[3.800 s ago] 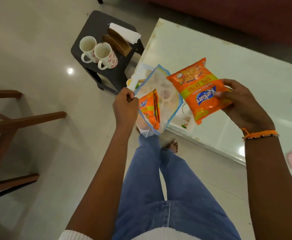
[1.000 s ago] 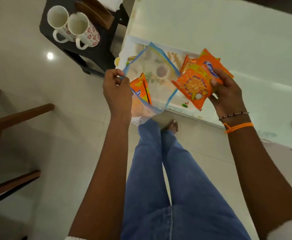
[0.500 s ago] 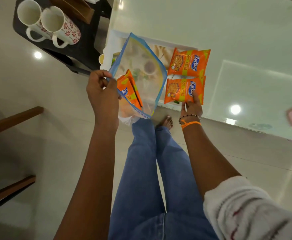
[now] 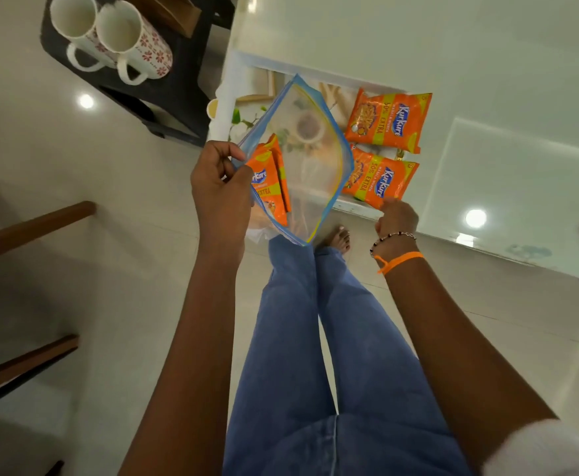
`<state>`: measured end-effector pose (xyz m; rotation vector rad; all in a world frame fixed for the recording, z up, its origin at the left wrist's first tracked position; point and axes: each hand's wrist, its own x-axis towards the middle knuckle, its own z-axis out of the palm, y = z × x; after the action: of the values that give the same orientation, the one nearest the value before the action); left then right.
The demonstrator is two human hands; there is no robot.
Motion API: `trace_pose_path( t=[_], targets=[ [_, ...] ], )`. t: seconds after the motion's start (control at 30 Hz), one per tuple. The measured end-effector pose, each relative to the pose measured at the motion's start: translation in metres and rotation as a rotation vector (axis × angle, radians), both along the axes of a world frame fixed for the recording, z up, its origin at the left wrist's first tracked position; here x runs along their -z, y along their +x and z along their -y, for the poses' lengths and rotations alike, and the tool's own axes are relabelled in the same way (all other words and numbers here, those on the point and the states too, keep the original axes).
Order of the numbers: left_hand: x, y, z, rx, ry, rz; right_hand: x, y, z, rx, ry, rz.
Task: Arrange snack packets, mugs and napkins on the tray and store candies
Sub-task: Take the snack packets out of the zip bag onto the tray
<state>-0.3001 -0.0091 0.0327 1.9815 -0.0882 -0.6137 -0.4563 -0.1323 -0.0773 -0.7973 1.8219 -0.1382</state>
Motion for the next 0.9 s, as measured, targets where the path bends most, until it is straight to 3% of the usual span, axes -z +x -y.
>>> trace_pose_path(
  t=[0.1,0.17,0.3,0.37,0.43,0.57,0.77,0.9],
  targets=[
    [-0.007,0.003,-0.008,-0.001,0.007,-0.018,-0.064,0.031,-0.018,-0.108,-0.368,0.319],
    [-0.013,0.003,-0.014,0.017,0.001,-0.035,-0.092,0.056,-0.028,-0.456,-0.393,0.472],
    [-0.022,-0.001,-0.022,0.095,-0.03,-0.027,-0.068,0.112,-0.041,-1.349,-0.066,0.244],
    [-0.026,-0.003,-0.025,0.125,-0.072,-0.025,-0.039,0.13,-0.05,-1.534,-0.053,-0.023],
    [-0.031,-0.005,-0.028,0.149,-0.125,-0.031,-0.012,0.141,-0.058,-1.67,-0.183,-0.288],
    [-0.041,-0.005,-0.037,0.185,-0.214,-0.071,0.009,0.153,-0.067,-1.769,-0.487,-0.409],
    [-0.045,0.0,-0.046,0.149,-0.226,-0.079,0.012,0.154,-0.071,-1.871,-0.451,-0.513],
    [-0.042,0.003,-0.049,0.113,-0.155,-0.051,0.009,0.156,-0.072,-1.833,-0.356,-0.391]
  ],
)
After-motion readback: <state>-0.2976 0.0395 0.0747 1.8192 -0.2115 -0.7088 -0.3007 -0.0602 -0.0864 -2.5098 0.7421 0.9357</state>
